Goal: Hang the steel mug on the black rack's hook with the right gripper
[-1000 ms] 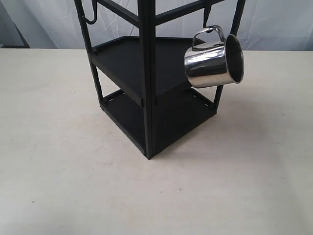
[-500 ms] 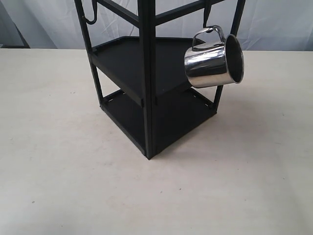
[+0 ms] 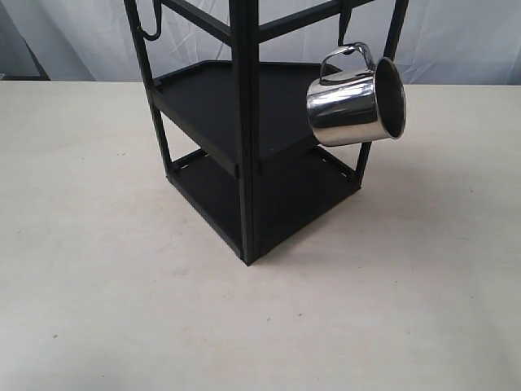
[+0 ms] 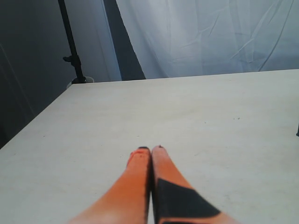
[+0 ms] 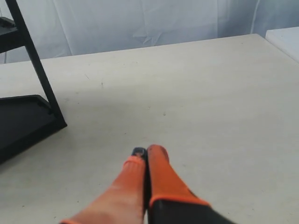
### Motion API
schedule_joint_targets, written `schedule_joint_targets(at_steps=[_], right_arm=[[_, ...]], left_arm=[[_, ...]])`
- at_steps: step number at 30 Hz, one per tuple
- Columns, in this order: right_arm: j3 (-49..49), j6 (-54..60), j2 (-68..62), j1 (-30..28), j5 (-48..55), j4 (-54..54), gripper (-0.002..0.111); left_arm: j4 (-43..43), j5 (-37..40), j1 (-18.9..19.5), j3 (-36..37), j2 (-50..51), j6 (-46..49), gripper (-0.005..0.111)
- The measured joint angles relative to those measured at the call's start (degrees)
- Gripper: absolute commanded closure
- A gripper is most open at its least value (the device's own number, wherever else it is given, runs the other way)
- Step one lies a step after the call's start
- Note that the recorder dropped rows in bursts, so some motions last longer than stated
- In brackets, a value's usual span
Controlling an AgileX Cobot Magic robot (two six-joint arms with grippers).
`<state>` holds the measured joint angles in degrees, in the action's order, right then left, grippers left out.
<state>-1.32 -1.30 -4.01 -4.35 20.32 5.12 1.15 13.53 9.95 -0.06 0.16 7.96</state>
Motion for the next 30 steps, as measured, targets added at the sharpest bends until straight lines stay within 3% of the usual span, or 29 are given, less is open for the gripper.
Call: schedule_joint_targets(at_steps=[30], right_arm=[[0.9, 0.2, 3.6, 0.0, 1.9, 1.6, 0.109]], left_arm=[[0.0, 0.0, 0.0, 0.0, 0.0, 0.0, 0.105]])
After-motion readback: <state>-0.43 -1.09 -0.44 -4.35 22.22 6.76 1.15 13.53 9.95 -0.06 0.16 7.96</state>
